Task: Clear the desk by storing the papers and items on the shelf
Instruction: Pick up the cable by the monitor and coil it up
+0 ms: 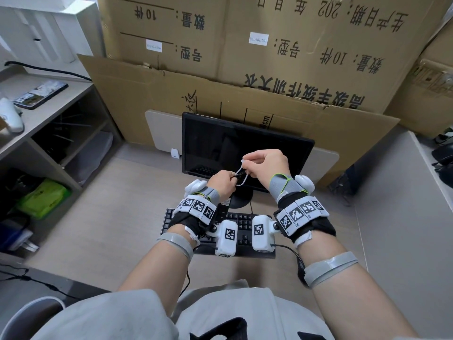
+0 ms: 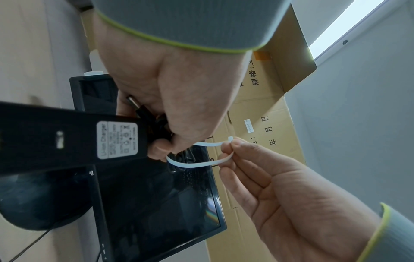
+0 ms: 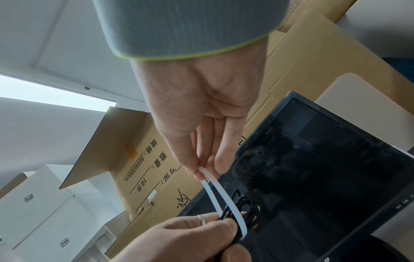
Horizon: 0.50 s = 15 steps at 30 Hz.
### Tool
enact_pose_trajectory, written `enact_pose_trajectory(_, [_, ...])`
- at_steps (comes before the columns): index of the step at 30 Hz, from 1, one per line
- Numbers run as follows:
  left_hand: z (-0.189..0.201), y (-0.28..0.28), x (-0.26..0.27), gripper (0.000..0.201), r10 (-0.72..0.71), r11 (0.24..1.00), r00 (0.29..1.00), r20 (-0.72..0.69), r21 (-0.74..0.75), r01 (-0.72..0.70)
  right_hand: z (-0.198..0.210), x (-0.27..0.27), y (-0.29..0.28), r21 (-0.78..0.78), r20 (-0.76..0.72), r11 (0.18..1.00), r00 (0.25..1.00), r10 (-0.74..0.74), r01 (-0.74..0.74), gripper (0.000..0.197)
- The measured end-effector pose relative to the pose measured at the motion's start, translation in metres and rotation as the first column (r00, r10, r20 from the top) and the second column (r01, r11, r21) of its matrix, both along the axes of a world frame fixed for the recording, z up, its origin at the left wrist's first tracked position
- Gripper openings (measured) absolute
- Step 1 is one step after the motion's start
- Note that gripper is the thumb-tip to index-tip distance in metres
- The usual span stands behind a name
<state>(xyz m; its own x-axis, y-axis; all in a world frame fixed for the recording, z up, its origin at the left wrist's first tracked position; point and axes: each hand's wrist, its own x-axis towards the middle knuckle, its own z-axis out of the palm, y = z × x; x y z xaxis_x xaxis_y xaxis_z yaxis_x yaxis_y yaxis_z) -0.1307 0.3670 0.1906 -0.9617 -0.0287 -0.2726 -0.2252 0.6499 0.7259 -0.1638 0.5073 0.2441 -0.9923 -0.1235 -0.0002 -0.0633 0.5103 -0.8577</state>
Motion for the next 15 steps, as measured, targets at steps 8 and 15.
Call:
enact_pose_trajectory(8, [0.0006, -0.0029, -0.0003, 0.025, 0.022, 1.000, 0.999, -0.030, -0.008, -0.022, 0.0020, 0.0067, 0.0059, -0.042, 0.082, 0.999, 0.996, -0.030, 0.034, 0.009])
enact_pose_trajectory(15, [0.0047, -0.0018, -0.0012, 0.026, 0.007, 1.000, 0.996, -0.088, 0.001, -0.007, 0.0011, 0.0104, 0.0036, -0.002, 0.068, 1.000, 0.998, 0.005, -0.005, 0.008])
